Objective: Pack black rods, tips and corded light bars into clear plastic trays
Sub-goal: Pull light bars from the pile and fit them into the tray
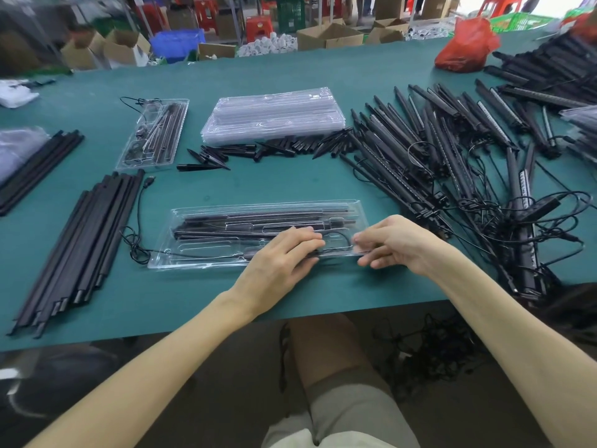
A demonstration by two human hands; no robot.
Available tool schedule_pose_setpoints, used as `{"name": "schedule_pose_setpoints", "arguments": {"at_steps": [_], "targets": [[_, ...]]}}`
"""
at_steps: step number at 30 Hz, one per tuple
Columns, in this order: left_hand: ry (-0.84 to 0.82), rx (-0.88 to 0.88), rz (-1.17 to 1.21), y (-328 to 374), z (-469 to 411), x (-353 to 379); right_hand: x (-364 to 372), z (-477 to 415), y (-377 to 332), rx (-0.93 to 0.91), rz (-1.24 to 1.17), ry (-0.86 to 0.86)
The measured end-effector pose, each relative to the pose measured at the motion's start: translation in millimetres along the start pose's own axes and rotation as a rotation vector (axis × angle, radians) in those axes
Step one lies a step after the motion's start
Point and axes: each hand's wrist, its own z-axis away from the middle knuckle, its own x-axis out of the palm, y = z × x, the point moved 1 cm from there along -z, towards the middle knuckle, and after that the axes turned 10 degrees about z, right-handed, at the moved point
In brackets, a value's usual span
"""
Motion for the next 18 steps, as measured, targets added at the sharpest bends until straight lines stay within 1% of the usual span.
{"name": "schedule_pose_setpoints", "arguments": {"at_steps": [4, 18], "targets": [[-0.016, -0.012, 0.017, 1.6, -0.4, -1.0, 0.1, 1.1, -1.4, -0.016, 0.038, -0.009], [-0.048, -0.057, 0.035, -1.2, -0.4, -4.2, 3.5, -6.3, -0.9, -0.070, 0.110, 0.068]]}}
